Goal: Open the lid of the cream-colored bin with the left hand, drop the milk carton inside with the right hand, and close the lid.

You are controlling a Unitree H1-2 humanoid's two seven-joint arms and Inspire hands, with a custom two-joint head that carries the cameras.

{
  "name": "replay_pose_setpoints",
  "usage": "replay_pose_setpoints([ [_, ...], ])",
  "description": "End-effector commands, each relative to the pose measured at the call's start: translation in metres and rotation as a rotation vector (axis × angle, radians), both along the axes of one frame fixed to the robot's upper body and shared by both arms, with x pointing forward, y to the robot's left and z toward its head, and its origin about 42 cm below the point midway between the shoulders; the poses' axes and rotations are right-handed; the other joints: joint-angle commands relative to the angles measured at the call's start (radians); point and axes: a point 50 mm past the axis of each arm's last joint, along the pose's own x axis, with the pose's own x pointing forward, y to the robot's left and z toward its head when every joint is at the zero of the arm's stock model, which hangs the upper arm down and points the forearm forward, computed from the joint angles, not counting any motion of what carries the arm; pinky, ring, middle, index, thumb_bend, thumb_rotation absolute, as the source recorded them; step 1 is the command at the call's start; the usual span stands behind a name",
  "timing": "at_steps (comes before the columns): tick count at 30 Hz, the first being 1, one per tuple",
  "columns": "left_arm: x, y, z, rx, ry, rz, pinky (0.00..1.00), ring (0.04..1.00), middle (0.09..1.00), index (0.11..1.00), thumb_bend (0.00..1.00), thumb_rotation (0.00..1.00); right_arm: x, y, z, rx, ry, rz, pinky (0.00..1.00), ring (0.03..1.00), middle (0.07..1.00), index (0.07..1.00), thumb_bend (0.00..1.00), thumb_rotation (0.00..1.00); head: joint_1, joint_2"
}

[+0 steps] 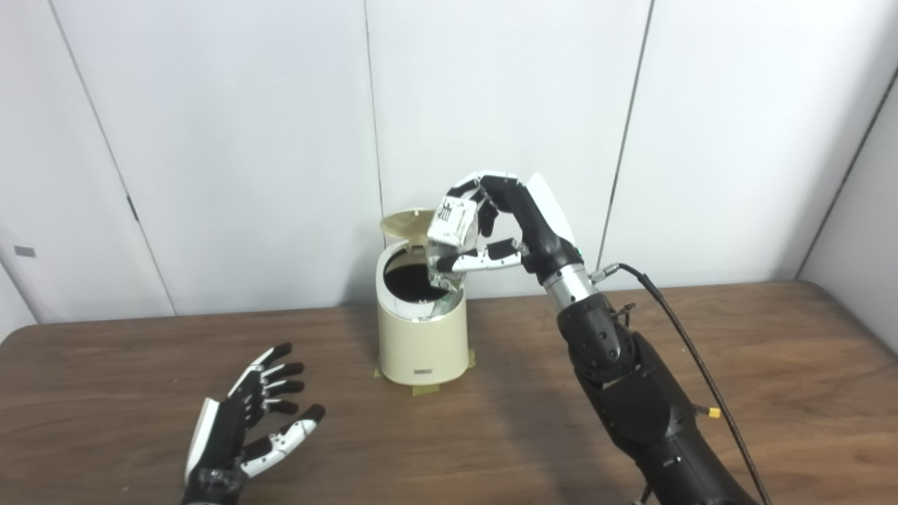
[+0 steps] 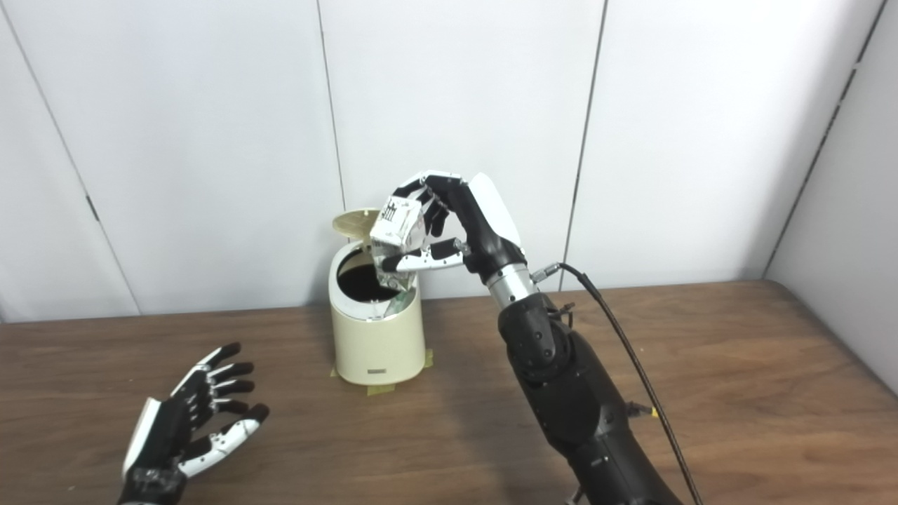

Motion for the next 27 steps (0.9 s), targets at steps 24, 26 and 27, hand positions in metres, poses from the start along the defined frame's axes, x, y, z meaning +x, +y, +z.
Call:
replay_pose_setpoints([
  [24, 0.000, -0.024, 0.009, -0.027, -0.053, -0.008, 0.63, 0.723, 0.775, 0.873, 0.65, 0.20, 0.028, 0.032, 0.059, -0.122, -0.235, 0.104, 0.26, 0.318, 0.429, 0.525, 0.52, 0.00, 0.043, 0.018],
  [26, 0.000, -0.024, 0.010, -0.026, -0.053, -0.006, 0.63, 0.723, 0.775, 0.870, 0.64, 0.19, 0.029, 0.033, 0.059, -0.140, -0.245, 0.100, 0.27, 0.319, 0.430, 0.524, 0.52, 0.00, 0.045, 0.021],
  [27, 0.000, -0.024, 0.010, -0.027, -0.053, -0.004, 0.63, 0.723, 0.775, 0.870, 0.64, 0.18, 0.030, 0.033, 0.058, -0.149, -0.250, 0.097, 0.27, 0.320, 0.431, 0.525, 0.52, 0.00, 0.047, 0.022],
])
